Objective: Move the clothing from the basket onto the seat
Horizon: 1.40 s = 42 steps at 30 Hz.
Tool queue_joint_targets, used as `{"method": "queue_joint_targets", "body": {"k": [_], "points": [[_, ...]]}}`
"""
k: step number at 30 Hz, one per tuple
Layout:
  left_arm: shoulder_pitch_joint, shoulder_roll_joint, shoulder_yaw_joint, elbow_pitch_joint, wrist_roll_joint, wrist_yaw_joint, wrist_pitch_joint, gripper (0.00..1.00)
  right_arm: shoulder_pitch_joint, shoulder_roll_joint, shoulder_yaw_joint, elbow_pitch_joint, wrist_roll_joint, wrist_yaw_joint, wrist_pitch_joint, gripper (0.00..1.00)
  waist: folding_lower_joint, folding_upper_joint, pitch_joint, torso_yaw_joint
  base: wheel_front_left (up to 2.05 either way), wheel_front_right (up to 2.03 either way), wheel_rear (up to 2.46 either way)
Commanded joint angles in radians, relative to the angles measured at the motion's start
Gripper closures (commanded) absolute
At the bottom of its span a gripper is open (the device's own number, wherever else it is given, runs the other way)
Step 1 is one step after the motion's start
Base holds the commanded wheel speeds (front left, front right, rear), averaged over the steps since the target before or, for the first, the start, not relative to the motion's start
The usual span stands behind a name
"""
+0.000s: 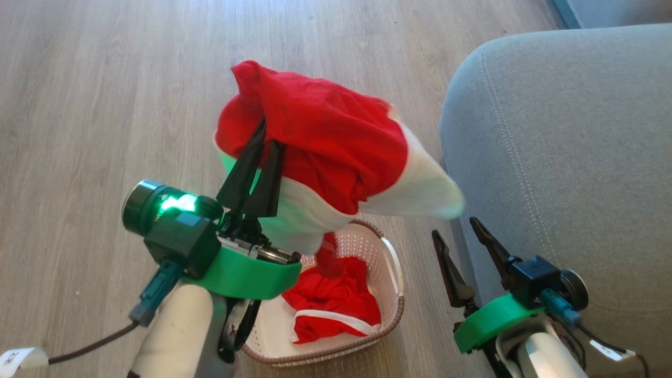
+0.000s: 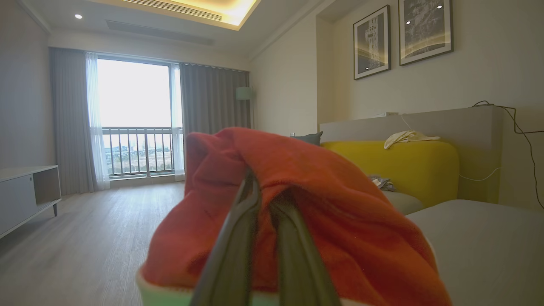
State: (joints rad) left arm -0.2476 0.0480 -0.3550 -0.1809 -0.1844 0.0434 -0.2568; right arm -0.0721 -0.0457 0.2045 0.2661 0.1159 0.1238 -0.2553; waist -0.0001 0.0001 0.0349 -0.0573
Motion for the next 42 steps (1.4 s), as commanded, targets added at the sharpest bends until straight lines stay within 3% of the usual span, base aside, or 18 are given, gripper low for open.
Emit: {"method": "queue_joint_targets", "body": {"k": [1, 11, 18, 23, 42], "points": [[-0.048, 0.002, 0.035, -0.031, 0.002, 0.005, -0.005, 1.0, -0.028, -0.014, 0.03, -0.044, 0.012, 0.007, -0.006, 0.0, 0.0001, -0.0001, 0.001, -0.001, 0.0, 0.0, 0.0], [-0.052, 0.002, 0.071, -0.004, 0.017, 0.007, -0.005, 1.0, -0.028, -0.079, 0.161, -0.161, 0.086, 0.007, -0.006, 0.0, 0.0001, -0.0001, 0.004, -0.01, 0.0, 0.0, 0.0], [-0.053, 0.002, 0.091, 0.007, 0.032, 0.006, -0.005, 1.0, -0.022, -0.168, 0.349, -0.291, 0.286, 0.007, -0.006, 0.0, 0.0001, -0.0001, 0.002, -0.019, 0.0, 0.0, 0.0], [-0.053, 0.002, 0.086, 0.012, 0.038, 0.008, -0.005, 1.0, -0.048, -0.199, 0.426, -0.352, 0.343, 0.007, -0.006, 0.0, 0.0001, -0.0001, 0.005, -0.016, 0.0, 0.0, 0.0], [-0.058, 0.002, -0.054, 0.007, -0.002, 0.01, -0.005, 1.0, -0.132, -0.203, 0.473, -0.364, 0.395, 0.007, -0.006, 0.0, 0.0001, -0.0001, 0.007, 0.036, 0.0, 0.0, 0.0]]}}
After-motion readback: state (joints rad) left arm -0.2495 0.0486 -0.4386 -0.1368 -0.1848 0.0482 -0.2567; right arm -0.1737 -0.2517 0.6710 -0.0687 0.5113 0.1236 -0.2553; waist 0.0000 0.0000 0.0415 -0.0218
